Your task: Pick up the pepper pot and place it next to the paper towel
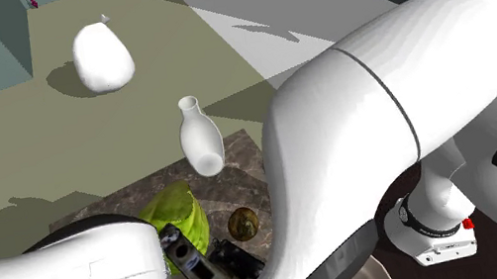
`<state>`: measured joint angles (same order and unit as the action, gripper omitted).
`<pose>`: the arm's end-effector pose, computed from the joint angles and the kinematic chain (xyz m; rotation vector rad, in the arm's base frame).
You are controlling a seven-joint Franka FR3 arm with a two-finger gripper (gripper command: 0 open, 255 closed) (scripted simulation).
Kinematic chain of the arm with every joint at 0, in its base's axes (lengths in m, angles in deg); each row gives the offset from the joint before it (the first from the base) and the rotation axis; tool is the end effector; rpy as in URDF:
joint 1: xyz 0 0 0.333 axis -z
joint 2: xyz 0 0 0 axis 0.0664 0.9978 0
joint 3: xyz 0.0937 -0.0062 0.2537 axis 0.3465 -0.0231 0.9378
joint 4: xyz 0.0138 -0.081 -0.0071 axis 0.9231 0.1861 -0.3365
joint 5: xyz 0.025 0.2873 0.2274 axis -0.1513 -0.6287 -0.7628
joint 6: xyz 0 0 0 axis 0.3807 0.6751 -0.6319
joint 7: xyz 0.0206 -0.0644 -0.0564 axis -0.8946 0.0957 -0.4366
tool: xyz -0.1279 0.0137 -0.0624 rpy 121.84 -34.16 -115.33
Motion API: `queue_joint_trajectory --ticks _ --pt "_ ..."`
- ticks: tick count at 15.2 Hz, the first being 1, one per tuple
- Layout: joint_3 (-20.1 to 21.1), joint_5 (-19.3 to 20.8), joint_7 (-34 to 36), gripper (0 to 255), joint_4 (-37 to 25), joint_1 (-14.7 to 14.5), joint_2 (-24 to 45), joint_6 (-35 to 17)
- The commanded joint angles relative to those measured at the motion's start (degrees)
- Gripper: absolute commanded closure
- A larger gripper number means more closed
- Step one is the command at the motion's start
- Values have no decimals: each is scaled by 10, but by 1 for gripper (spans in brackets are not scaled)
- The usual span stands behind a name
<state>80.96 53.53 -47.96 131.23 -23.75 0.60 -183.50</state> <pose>0.5869 0.2587 0.3741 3.1147 -0.2274 0.2216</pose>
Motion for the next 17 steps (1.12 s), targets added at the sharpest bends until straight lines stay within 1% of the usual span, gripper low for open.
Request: queue_joint_trajectory --ticks 1,12,17 --pt "0 1 2 255 12 0 2 -15" --pt "-3 8 11 255 59 0 29 -87" --pt "-3 9 11 255 61 0 31 -91"
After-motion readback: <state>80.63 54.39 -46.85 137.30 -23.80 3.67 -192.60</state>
